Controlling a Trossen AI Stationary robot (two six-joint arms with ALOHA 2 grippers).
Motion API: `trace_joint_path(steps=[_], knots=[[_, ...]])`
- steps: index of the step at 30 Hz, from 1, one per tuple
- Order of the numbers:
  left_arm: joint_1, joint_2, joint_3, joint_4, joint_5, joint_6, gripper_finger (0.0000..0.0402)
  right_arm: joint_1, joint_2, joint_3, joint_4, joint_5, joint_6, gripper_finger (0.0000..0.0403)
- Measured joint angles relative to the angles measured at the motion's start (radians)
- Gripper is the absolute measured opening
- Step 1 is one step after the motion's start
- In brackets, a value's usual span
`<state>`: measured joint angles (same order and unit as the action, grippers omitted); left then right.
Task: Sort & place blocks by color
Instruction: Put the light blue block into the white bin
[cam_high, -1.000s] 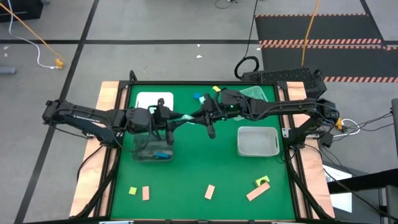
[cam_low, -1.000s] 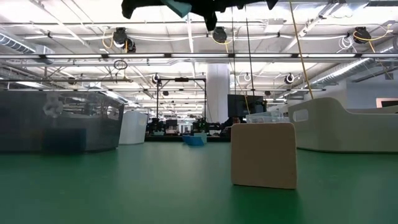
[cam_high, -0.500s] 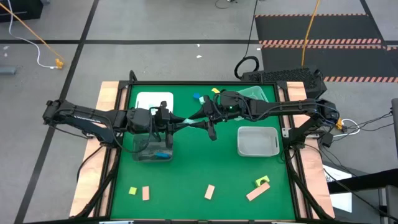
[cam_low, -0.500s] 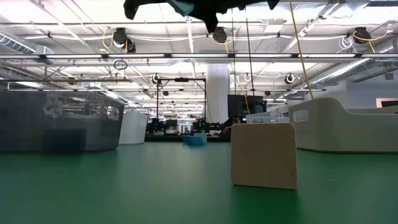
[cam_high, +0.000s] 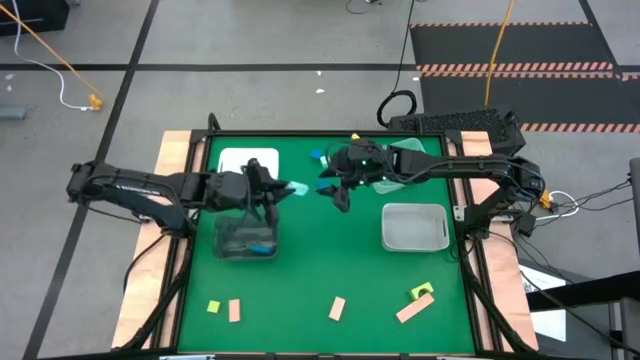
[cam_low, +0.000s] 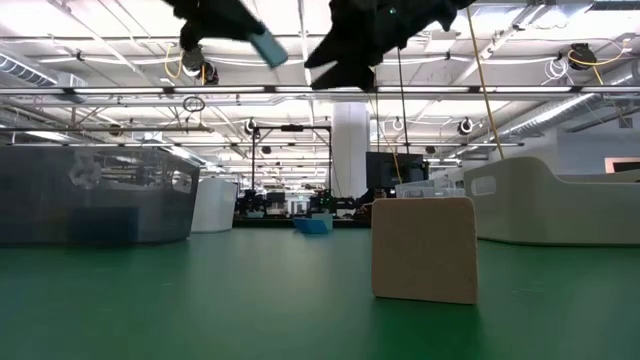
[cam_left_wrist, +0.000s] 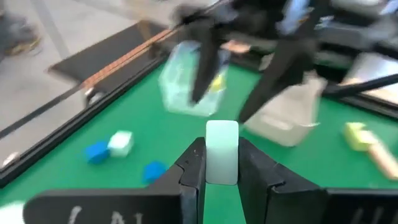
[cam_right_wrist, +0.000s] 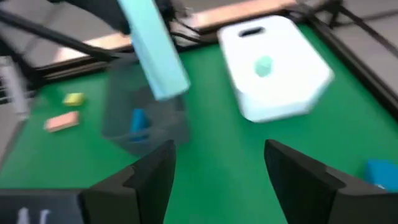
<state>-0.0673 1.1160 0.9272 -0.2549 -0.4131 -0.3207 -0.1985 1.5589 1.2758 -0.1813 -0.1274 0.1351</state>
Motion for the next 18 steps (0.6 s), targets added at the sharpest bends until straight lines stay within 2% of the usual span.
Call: trace_joint_path(steps=[5,8,13,18], knots=[[0.071,-0.008,0.000,-0.168,-0.005,-0.107,0.0059,-0.009,0.000,-0.040,-0.008,0.163,0.094,0.0237],[0.122,-0.006,0.000,-0.275,-0.008,-0.160,0.0059,-0.012,0.000,-0.091,0.021,0.190,0.184,0.0237],[0.216,-0.007,0.000,-0.428,-0.017,-0.251,0.0059,-0.012,0.000,-0.247,0.270,0.194,0.319,0.0237],[0.304,-0.003,0.000,-0.531,-0.033,-0.337,0.0059,-0.012,0.009,-0.398,0.565,0.330,0.445,0.0238]])
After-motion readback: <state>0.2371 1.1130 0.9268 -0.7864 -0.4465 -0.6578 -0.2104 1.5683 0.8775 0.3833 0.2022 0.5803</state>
